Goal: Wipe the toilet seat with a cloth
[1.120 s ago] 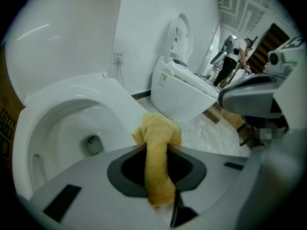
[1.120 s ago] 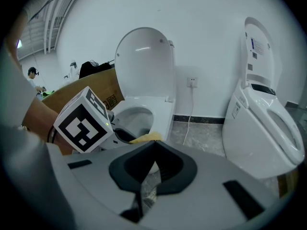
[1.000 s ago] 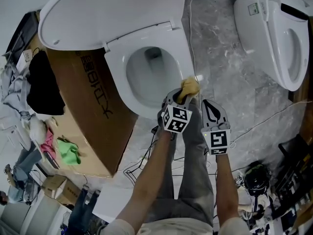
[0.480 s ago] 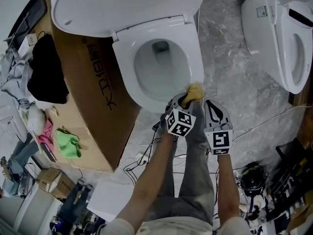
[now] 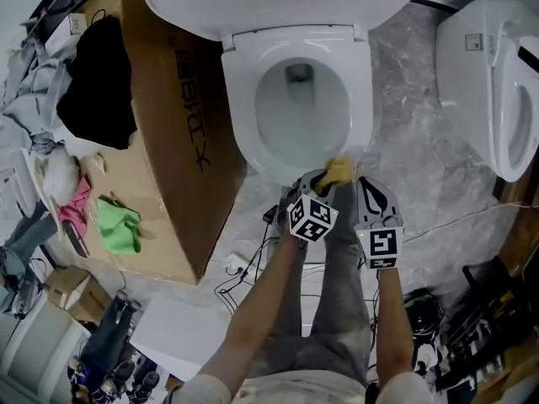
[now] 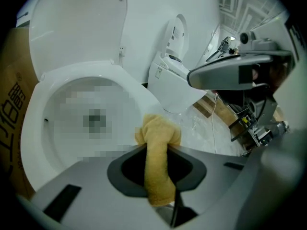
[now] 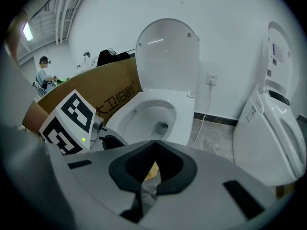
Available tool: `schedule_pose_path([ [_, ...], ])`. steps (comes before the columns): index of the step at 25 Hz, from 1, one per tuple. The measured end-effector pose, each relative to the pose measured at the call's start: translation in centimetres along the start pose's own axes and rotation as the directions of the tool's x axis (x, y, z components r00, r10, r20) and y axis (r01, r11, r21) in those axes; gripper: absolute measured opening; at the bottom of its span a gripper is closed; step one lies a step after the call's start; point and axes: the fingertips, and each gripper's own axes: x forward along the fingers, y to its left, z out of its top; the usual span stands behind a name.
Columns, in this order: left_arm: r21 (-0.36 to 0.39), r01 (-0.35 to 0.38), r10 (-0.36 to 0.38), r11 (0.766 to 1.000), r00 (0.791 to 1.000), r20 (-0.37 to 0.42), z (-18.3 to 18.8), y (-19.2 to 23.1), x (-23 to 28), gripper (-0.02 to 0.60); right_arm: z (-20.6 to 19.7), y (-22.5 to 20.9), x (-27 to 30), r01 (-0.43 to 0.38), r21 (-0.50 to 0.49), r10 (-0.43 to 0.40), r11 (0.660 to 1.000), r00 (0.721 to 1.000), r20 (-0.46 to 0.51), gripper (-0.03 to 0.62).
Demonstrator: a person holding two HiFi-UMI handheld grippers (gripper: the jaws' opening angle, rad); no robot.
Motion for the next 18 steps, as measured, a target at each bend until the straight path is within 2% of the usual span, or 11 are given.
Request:
schedule_pose_path([
  [18, -0.111, -0.063, 0.065, 0.992, 0.998, 0.02, -3.8, 3.1, -3.2, 0.097, 1.0, 3.8, 2.9, -0.118, -0.094, 0.113, 0.989, 0.992, -0.056, 0.008],
])
